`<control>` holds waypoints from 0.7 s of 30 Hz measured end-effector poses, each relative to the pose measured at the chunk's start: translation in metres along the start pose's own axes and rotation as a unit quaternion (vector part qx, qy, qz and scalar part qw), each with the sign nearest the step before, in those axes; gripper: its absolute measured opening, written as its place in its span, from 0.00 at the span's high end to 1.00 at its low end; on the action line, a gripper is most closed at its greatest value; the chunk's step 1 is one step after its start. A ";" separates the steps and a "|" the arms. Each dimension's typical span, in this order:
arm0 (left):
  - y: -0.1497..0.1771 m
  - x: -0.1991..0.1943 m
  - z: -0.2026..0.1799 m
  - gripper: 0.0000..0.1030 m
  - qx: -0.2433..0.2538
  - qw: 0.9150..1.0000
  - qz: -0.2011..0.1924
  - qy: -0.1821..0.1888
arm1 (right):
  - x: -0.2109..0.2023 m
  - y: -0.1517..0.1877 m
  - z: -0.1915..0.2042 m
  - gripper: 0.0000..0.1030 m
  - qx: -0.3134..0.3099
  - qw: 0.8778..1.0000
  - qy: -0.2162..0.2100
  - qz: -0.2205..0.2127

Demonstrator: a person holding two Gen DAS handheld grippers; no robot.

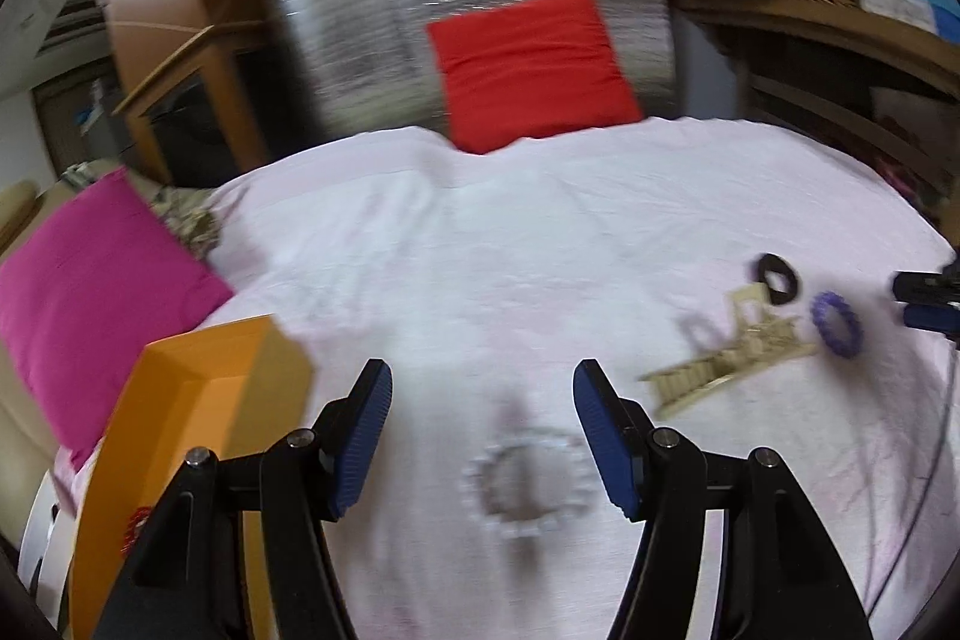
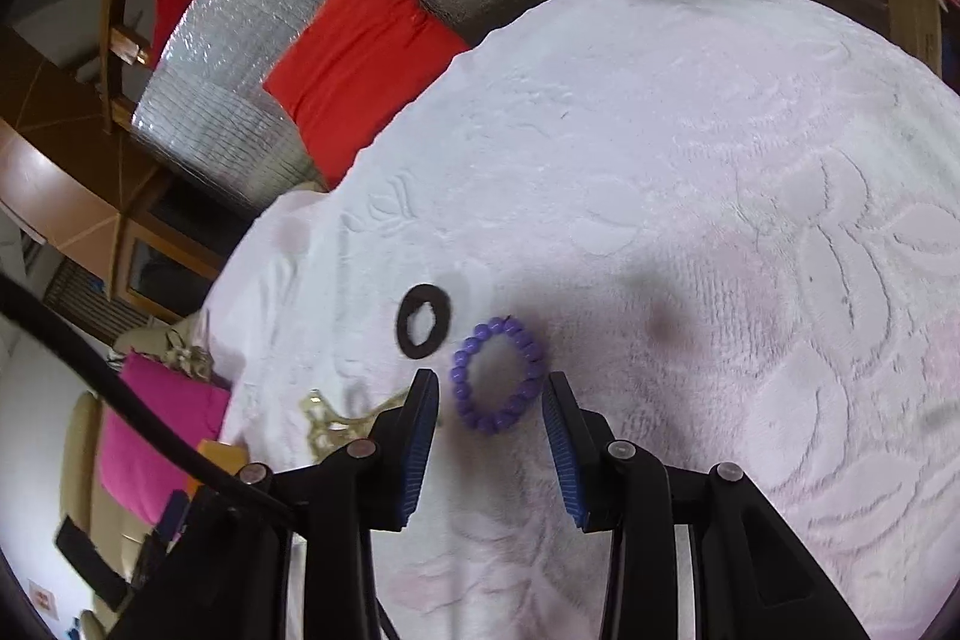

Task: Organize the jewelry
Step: 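Move both tools back to the pile, right tool reaching toward the purple bead bracelet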

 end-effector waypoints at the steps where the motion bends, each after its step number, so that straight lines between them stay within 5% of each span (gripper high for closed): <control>1: 0.000 -0.002 -0.006 0.38 0.003 1.000 -0.001 0.008 | 0.004 -0.001 -0.001 0.62 -0.003 1.000 0.005 0.001; 5: -0.002 -0.006 -0.024 0.38 0.013 0.999 -0.002 0.038 | 0.016 -0.003 -0.003 0.62 -0.008 1.000 0.012 0.009; 17: -0.002 0.001 -0.013 0.38 0.036 0.999 -0.004 0.005 | 0.039 -0.006 0.001 0.62 -0.050 0.995 0.084 0.018; 21: -0.003 -0.001 0.002 0.38 0.018 1.000 -0.002 0.005 | 0.032 -0.002 0.014 0.62 -0.067 0.995 0.078 0.003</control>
Point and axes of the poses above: each gripper's, at about its wrist camera, not at the fingertips, and x roughly the way its jaws point, z to its left, y to its underside, the point moved 2 cm from there along x, roughly the way its jaws point, and after that the axes turned 13 degrees about -y, right-handed, at the moved point
